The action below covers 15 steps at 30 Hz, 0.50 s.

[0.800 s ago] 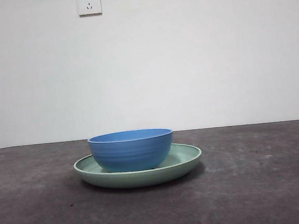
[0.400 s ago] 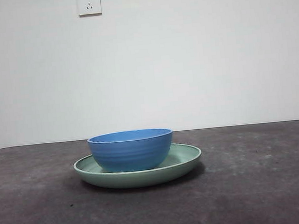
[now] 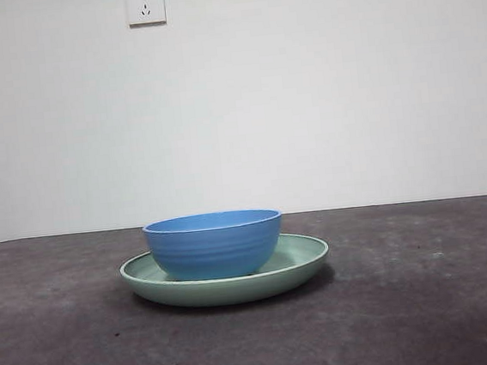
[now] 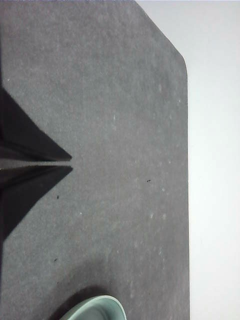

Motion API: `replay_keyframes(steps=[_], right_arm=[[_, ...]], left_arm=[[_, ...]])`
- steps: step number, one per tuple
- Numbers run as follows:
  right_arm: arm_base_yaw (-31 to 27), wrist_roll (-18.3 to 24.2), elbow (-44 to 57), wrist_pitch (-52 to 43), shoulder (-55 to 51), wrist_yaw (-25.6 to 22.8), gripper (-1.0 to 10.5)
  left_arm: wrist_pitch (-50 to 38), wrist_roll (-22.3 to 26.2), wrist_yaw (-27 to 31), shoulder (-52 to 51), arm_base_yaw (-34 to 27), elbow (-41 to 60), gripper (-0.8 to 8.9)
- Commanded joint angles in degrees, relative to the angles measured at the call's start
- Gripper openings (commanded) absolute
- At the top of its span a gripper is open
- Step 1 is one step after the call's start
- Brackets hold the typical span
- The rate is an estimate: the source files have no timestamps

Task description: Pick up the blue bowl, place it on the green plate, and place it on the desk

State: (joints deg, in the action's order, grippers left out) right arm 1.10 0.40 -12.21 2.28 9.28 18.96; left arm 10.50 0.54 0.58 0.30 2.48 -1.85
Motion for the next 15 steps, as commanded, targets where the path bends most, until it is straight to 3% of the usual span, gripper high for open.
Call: replay_keyframes(steps=[1,15], right_arm=[[0.04,-3.89,4.07,-2.25,-2.84,-3.93,0.1],[0.04,-6.01,11.61,-0.11,-9.07,-10.10,0.1]], left_arm=[[0.37,-0.15,0.11,-0.13,-0.07,1.18,0.15],[0.37,-0.15,0.11,-0.13,-0.07,1.18,0.15]])
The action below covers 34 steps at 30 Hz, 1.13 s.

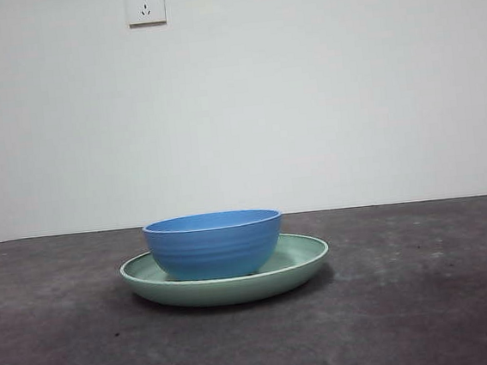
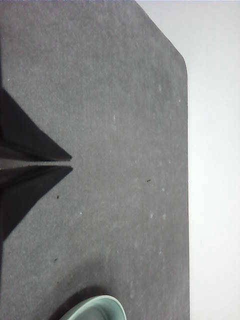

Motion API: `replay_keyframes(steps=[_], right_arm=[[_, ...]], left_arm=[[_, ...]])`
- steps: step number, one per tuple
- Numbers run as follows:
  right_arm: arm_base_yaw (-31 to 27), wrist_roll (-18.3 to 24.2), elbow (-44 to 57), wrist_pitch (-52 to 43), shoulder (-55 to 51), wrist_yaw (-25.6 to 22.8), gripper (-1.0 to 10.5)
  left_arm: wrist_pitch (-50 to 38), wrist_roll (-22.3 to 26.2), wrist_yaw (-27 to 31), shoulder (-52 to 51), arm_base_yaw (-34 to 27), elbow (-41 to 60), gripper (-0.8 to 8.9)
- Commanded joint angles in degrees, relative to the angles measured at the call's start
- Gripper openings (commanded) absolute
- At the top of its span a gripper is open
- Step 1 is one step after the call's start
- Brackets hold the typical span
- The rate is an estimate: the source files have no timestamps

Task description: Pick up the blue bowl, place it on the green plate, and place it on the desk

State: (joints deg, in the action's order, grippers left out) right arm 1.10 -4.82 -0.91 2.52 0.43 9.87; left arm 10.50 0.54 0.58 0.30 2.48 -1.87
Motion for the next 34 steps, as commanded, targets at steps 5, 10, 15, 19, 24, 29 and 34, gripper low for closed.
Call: replay_keyframes(steps=[5,10,15,19,24,29,34], right_arm=[[0.04,-0.79,0.31,3.74,-0.22,-1.11,0.1],[0.04,-0.77,0.31,7.26,-0.22,-1.38,0.1],[0.07,-0.77,0.28,6.43,-0.22,-1.33,0.1],[0.04,-0.77,0.26,6.47,-0.22,-1.31,0.1],[0.04,-0.77,0.26,6.47,-0.22,-1.31,0.1],[0.04,-0.77,0.26,6.47,-0.22,-1.31,0.1],[0.04,-0.77,0.26,6.47,-0.22,-1.31,0.1]], left_arm=[[0.37,-0.15,0.11,-0.13,-0.07,1.20,0.15],[0.37,-0.15,0.11,-0.13,-0.07,1.20,0.15],[0.37,-0.15,0.11,-0.13,-0.07,1.20,0.15],[0.37,-0.15,0.11,-0.13,-0.07,1.20,0.15],[0.37,-0.15,0.11,-0.13,-0.07,1.20,0.15],[0.37,-0.15,0.11,-0.13,-0.07,1.20,0.15],[0.37,-0.15,0.11,-0.13,-0.07,1.20,0.15]])
